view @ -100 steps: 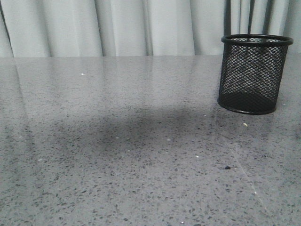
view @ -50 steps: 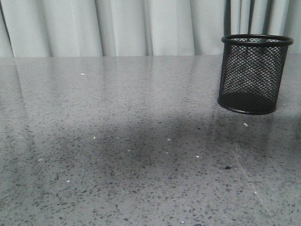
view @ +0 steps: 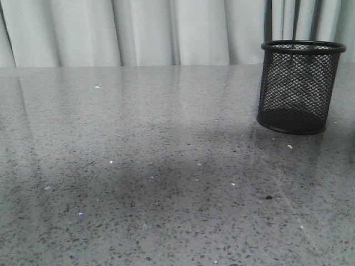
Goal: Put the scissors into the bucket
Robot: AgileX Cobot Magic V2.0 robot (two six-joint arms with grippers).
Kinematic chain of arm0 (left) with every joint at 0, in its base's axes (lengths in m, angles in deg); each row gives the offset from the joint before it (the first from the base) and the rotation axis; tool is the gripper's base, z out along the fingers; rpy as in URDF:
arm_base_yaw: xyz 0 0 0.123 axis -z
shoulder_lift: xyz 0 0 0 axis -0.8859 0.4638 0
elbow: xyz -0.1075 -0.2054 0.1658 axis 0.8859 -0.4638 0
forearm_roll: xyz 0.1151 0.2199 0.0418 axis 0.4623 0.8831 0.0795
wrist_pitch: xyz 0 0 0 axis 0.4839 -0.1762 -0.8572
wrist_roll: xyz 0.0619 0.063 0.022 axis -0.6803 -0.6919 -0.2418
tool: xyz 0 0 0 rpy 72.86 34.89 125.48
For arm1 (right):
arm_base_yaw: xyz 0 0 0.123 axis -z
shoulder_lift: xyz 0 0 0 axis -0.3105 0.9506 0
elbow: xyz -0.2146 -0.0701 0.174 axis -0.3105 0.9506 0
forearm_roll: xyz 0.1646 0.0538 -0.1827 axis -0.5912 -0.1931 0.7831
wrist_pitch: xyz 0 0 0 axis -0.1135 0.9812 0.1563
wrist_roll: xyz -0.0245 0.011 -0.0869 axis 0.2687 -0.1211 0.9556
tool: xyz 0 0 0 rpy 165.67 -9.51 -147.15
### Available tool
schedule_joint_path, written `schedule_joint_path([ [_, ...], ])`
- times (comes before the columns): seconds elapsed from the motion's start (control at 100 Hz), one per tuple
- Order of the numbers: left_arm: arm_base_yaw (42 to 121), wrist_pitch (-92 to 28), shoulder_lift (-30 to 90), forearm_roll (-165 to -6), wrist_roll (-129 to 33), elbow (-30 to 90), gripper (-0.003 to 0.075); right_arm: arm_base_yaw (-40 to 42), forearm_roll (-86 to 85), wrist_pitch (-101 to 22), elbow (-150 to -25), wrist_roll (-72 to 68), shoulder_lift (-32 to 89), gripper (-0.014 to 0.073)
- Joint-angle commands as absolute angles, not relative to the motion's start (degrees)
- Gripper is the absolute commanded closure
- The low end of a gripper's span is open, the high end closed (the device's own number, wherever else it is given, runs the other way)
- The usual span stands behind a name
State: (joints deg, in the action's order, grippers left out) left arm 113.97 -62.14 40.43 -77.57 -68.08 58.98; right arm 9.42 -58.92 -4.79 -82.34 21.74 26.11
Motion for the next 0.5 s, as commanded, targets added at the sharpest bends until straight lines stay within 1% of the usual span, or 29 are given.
schedule_joint_path([
  [0.0, 114.35, -58.07, 34.95, -76.88, -62.17, 60.90, 0.0226, 9.78, -54.71, -6.21, -89.11, 19.58, 26.08, 0.0649],
  [0.07, 114.35, -59.52, 30.87, -76.21, -58.10, 60.90, 0.0300, 9.78, -44.21, -4.79, -94.78, 13.63, 27.31, 0.0649],
  [0.12, 114.35, -61.00, 27.81, -76.21, -55.61, 60.90, 0.0395, 9.78, -35.71, -1.97, -99.37, 9.26, 28.82, 0.0649],
  [0.14, 114.35, -61.72, 27.09, -76.21, -54.62, 60.90, 0.0423, 9.78, -32.09, -0.28, -101.44, 7.40, 29.59, 0.0649],
  [0.19, 114.35, -62.86, 23.93, -75.96, -52.04, 60.73, 0.0536, 9.78, -23.91, 4.48, -106.29, 3.56, 31.67, 0.0649],
  [0.21, 114.35, -63.05, 23.16, -75.85, -50.81, 60.56, 0.0564, 9.78, -20.89, 6.74, -108.35, 2.16, 32.61, 0.0649],
  [0.24, 114.35, -63.38, 21.34, -75.58, -49.18, 60.33, 0.0626, 9.78, -17.43, 9.76, -110.95, 0.47, 34.03, 0.0649],
  [0.31, 114.35, -63.49, 17.80, -74.73, -46.18, 59.45, 0.0715, 9.78, -11.72, 17.19, -116.68, -2.42, 37.71, 0.0649],
  [0.36, 114.35, -63.49, 15.52, -74.33, -45.56, 58.77, 0.0739, 9.78, -8.98, 22.07, -120.20, -4.27, 40.64, 0.0649],
  [0.49, 113.92, -64.17, 10.65, -73.25, -43.54, 56.21, 0.0740, 9.78, -7.25, 21.92, -122.40, -6.60, 44.20, 0.0649],
])
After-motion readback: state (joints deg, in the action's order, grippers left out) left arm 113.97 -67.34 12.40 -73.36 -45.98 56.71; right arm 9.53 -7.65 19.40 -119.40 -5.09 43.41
